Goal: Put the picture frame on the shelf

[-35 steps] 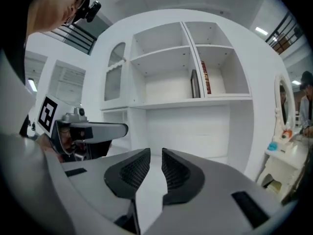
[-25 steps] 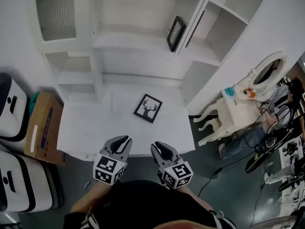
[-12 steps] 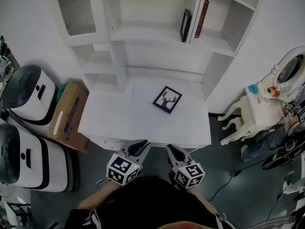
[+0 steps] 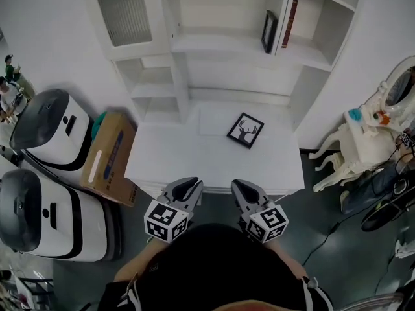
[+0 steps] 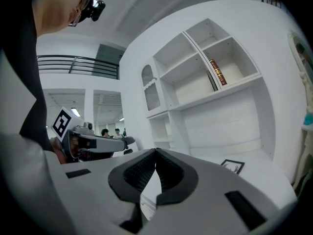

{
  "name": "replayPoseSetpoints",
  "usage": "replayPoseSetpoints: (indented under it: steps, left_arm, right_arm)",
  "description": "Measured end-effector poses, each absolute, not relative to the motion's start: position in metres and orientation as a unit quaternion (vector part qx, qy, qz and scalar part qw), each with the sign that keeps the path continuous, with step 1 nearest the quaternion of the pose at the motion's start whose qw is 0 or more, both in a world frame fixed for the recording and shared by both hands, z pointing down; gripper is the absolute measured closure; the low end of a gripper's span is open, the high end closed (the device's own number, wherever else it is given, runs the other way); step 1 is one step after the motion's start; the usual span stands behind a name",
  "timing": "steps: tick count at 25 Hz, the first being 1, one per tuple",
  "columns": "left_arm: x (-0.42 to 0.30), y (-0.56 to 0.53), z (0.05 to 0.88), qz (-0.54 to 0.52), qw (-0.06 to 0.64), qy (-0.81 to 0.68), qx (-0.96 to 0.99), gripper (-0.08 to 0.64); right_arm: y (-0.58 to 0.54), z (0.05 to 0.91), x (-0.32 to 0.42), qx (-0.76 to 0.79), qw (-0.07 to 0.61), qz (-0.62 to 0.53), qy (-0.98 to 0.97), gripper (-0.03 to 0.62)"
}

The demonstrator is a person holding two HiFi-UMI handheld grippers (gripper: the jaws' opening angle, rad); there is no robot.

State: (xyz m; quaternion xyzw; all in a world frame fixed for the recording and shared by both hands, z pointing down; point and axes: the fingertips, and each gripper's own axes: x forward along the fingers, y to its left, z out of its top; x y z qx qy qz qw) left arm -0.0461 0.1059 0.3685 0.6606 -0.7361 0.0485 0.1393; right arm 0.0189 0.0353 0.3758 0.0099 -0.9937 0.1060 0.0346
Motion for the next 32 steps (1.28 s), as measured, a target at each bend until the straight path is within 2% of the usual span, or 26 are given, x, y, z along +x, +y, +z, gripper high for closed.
replayPoseSetpoints:
  steps: [12, 32]
  left_arm:
    - [-0.085, 0.136, 0.367, 0.013, 0.135, -0.761, 0.635, 0.506]
    - [-0.089, 0.138, 0.378, 0.014, 0.145, -0.763, 0.63, 0.506]
  right_arm:
    - [0.04, 0.383, 0.004, 0.028, 0.054, 0.101, -0.993, 0.574]
    - [0.046, 0.391, -0.007, 0.011, 0.08, 0.099, -0.992, 0.574]
